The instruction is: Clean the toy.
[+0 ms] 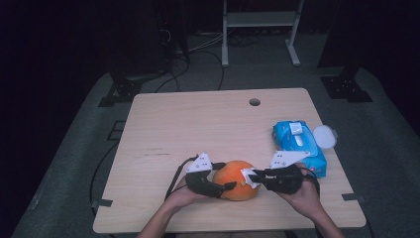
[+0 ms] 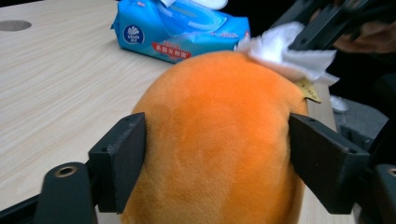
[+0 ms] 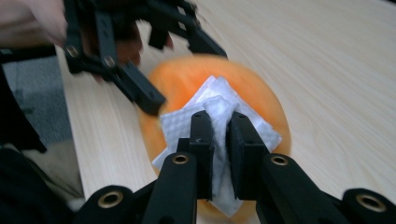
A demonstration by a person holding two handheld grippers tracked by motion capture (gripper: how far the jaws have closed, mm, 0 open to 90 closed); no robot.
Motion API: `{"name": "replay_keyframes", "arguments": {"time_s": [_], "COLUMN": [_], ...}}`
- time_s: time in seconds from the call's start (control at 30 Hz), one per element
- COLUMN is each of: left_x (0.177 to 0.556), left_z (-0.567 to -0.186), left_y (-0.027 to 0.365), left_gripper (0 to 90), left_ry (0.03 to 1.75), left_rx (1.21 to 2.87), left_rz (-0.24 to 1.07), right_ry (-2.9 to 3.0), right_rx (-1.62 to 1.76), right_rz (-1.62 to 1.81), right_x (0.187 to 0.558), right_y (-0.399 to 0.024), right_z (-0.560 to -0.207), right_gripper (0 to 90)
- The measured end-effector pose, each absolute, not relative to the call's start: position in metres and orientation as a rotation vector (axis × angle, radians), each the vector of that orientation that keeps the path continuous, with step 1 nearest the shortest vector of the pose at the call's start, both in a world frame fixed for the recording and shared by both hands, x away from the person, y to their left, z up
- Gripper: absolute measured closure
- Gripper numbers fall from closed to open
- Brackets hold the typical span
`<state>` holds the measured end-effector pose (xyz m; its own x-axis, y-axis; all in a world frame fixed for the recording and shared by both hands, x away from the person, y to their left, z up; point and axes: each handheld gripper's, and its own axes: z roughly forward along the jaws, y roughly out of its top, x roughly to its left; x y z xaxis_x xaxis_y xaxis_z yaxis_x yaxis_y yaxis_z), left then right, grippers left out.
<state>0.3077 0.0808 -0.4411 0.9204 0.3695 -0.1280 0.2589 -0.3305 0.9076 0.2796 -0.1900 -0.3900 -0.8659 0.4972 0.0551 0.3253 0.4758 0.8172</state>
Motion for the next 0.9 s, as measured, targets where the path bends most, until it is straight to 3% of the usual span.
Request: {"name": "replay_keyframes", "arguments": {"time_s": [0.4, 0.6, 0.8, 0.9], "left_x": [0.309, 0.306, 0.31, 0.315], "left_z": [-0.442, -0.441, -0.439, -0.443], "left_y": [0.085, 0.08, 0.083, 0.086], "left_gripper": [24.2, 22.6, 15.6, 7.1], "left_ry": [0.463, 0.448, 0.484, 0.565], "left_rx": [1.947, 1.94, 1.934, 1.961], "left_rz": [0.123, 0.119, 0.076, 0.019], "right_ry": [2.479, 2.463, 2.493, 2.499], "right_rx": [0.847, 0.803, 0.794, 0.818], "right_rz": [1.295, 1.381, 1.37, 1.381], "right_x": [0.295, 0.29, 0.293, 0.293], "right_y": [-0.213, -0.203, -0.202, -0.208], "right_z": [-0.404, -0.394, -0.399, -0.402], "right_gripper": [80.1, 80.2, 80.3, 80.3]}}
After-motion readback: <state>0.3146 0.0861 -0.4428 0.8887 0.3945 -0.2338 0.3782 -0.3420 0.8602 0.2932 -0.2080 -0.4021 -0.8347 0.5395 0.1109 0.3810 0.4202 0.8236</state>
